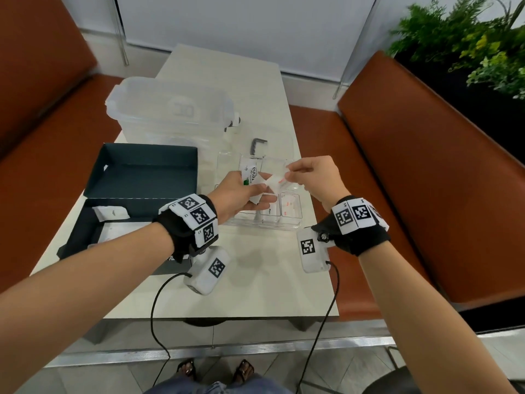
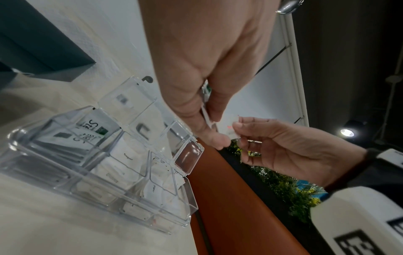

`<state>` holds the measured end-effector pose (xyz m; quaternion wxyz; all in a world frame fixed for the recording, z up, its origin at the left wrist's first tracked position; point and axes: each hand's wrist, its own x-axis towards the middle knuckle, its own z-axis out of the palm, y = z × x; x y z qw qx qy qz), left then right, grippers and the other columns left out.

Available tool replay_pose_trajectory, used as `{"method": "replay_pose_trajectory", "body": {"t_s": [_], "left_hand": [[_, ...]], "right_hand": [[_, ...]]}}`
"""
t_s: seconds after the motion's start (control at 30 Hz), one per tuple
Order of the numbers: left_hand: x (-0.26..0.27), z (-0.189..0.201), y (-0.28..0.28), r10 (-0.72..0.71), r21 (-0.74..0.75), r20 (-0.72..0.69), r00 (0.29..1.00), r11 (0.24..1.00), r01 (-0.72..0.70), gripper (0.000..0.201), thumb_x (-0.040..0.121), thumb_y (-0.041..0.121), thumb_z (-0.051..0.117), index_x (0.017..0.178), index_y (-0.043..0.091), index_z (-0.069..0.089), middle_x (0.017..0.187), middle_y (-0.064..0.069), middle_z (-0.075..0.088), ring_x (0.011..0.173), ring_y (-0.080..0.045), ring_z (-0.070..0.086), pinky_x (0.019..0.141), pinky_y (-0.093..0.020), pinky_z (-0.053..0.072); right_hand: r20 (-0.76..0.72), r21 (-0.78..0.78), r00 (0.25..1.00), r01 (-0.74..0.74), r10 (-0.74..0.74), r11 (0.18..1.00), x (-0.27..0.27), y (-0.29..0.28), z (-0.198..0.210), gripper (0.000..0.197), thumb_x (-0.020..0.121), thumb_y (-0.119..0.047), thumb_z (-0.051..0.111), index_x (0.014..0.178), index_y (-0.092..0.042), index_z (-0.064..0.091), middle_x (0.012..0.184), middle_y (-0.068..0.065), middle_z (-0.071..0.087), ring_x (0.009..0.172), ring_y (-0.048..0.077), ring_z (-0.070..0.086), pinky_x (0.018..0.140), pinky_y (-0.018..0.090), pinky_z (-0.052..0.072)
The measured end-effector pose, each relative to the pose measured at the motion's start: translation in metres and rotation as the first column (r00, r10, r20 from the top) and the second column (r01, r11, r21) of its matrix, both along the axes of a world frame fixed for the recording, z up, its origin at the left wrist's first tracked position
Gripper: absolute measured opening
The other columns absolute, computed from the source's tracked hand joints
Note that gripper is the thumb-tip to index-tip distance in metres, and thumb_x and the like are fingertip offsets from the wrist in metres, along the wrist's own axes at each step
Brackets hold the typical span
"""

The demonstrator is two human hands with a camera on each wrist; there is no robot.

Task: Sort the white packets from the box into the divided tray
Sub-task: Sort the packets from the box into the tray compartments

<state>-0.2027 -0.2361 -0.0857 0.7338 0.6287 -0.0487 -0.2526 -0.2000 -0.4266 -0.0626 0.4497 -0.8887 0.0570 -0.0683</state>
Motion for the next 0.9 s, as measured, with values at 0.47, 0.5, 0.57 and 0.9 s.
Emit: {"method": "replay_pose_trajectory", "body": {"t_s": [0.47,0.5,0.57,0.9], "left_hand": [[0.007,0.003,0.003,0.071,0.072,-0.009,0.997,0.995,-0.07,0.026,0.099,-0.001,0.047,0.123,0.0,0.058,0.113,-0.02,0.067,0.091,-0.025,0.071,0.073,-0.028,0.061],[0.008,0.002,0.003,0.074,0.068,-0.015,0.997,0.995,-0.073,0.026,0.099,-0.001,0.048,0.123,-0.001,0.057,0.113,-0.021,0.067,0.091,-0.025,0.07,0.072,-0.028,0.061],[0.011,0.002,0.004,0.082,0.055,-0.031,0.996,0.995,-0.08,0.027,0.099,-0.001,0.048,0.124,-0.001,0.057,0.114,-0.021,0.067,0.092,-0.026,0.07,0.07,-0.027,0.06],[0.017,-0.004,0.001,0.076,0.036,-0.077,0.994,0.997,-0.074,0.026,0.099,-0.001,0.048,0.123,0.0,0.058,0.114,-0.02,0.067,0.09,-0.024,0.071,0.076,-0.029,0.06]], "right_hand": [[-0.12,-0.545,0.993,-0.055,-0.012,0.836,0.04,-0.026,-0.068,0.025,0.092,-0.003,0.052,0.099,-0.011,0.074,0.101,0.009,0.071,0.09,0.025,0.065,0.077,0.024,0.046],[-0.131,-0.566,0.991,-0.068,-0.008,0.821,0.04,-0.025,-0.072,0.026,0.092,-0.002,0.05,0.101,-0.011,0.073,0.101,0.01,0.071,0.088,0.026,0.065,0.076,0.027,0.048],[-0.136,-0.601,0.991,-0.09,0.01,0.794,0.04,-0.022,-0.079,0.028,0.093,-0.002,0.047,0.102,-0.01,0.073,0.102,0.012,0.068,0.088,0.029,0.064,0.074,0.031,0.051],[-0.094,-0.716,0.993,-0.113,0.065,0.689,0.032,-0.017,-0.098,0.02,0.09,0.004,0.049,0.098,-0.005,0.065,0.097,0.013,0.062,0.084,0.033,0.058,0.077,0.039,0.046]]}}
